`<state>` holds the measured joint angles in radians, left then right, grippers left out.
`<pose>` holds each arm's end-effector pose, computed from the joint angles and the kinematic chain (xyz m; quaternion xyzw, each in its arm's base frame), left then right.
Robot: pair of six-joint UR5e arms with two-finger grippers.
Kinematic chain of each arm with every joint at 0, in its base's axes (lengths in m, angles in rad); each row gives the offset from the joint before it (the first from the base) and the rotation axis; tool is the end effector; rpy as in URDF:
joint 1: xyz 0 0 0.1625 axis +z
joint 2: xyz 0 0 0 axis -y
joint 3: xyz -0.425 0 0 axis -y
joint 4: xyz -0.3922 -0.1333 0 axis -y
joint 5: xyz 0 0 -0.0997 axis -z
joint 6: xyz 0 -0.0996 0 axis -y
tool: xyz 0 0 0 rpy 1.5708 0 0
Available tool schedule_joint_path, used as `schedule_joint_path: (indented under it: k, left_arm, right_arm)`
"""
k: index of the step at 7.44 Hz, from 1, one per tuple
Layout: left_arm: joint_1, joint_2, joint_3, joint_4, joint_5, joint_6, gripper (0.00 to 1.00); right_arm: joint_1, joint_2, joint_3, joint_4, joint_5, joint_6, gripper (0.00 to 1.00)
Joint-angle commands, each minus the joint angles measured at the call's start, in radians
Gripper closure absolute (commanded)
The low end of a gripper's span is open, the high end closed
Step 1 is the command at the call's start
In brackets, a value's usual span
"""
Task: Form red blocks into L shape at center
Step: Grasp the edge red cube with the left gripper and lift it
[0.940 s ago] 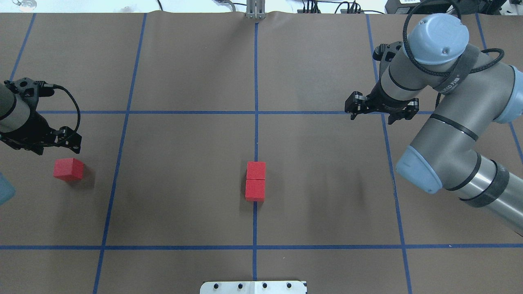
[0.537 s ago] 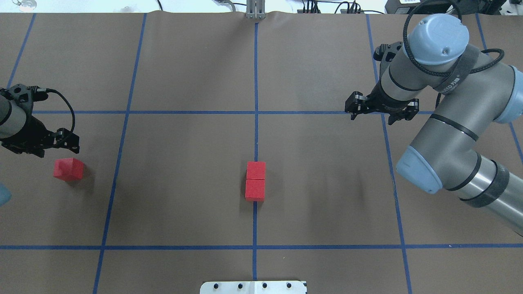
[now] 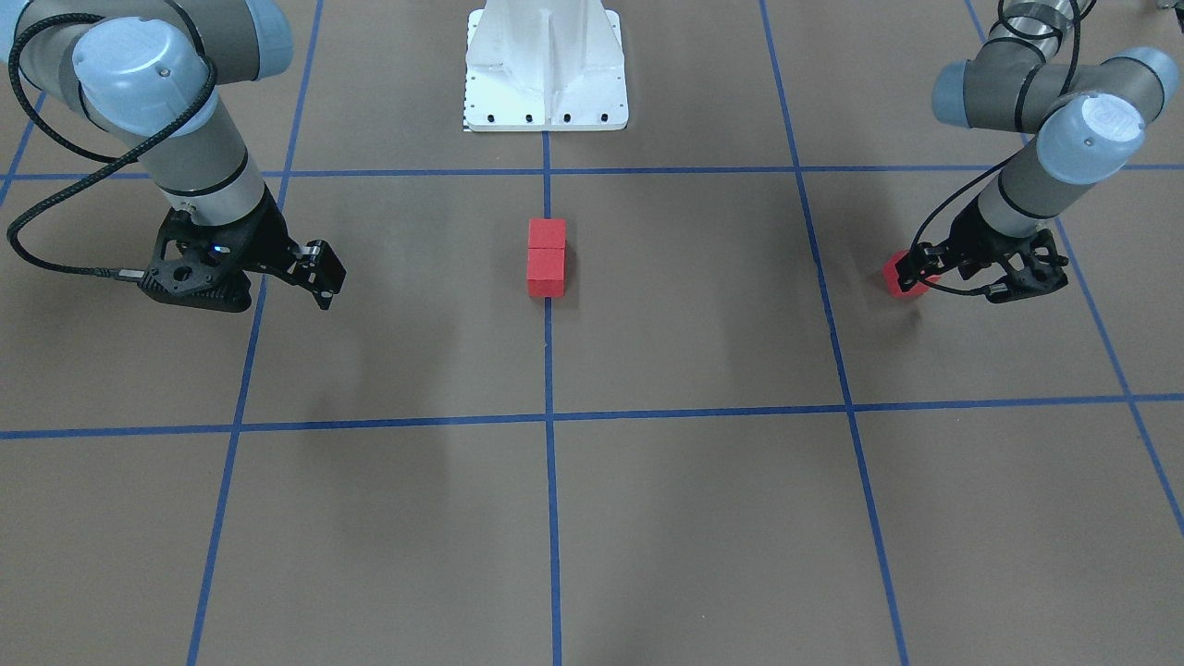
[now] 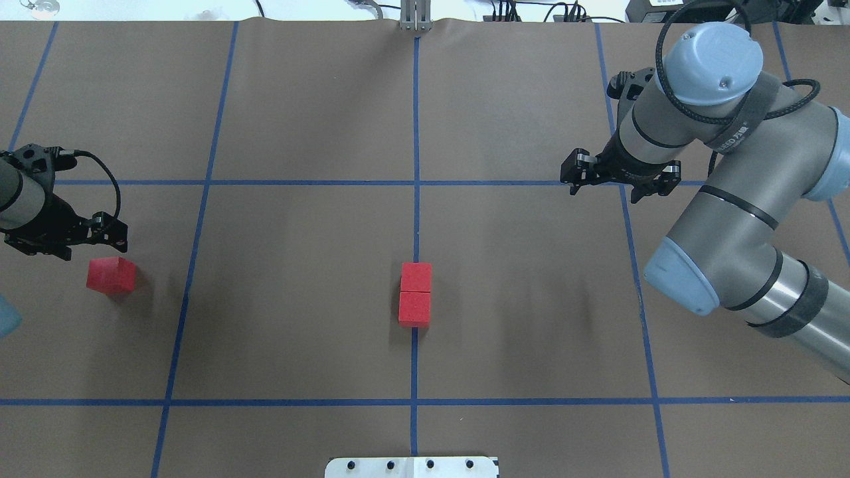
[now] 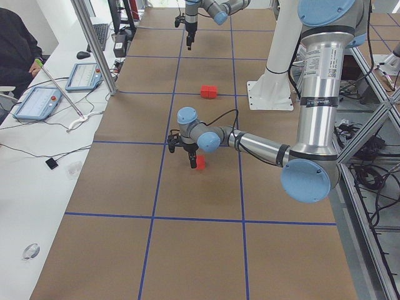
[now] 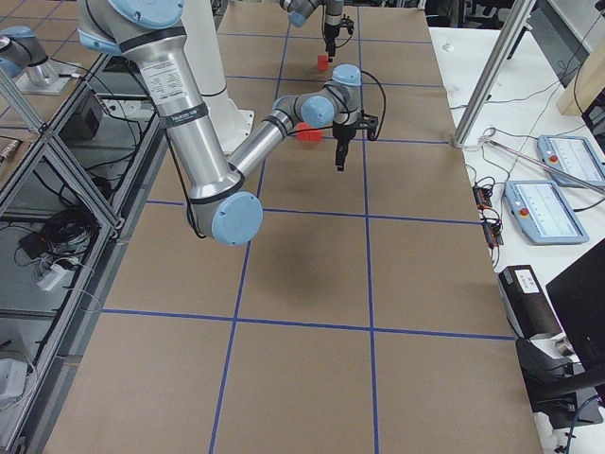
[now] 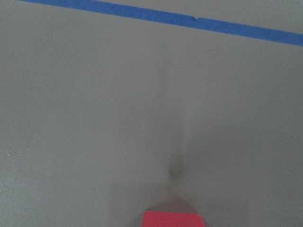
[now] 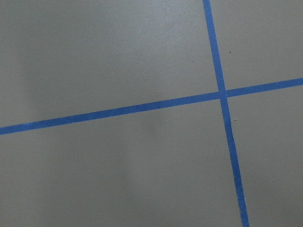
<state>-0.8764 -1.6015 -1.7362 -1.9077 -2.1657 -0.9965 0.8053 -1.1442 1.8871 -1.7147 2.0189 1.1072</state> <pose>0.2767 -0.4534 0.5313 -0.0445 0.3760 -0.0625 0.9234 -0.3491 -0.4934 0.3020 -0.0005 -0.3575 0.0938 0.9292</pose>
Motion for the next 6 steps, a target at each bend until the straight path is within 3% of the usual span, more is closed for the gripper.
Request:
schedule_joint_path:
  k: [1, 6]
  left_arm:
    - [0.045, -0.001, 0.003, 0.003, 0.003, 0.001, 0.01]
    - [0.054, 0.000, 0.012, -0.001, 0.003, 0.034, 0.09]
  right_arm:
    - [-0.002, 0.003, 0.000, 0.001, 0.000, 0.000, 0.01]
    - [-0.002, 0.004, 0.001, 0.001, 0.000, 0.000, 0.01]
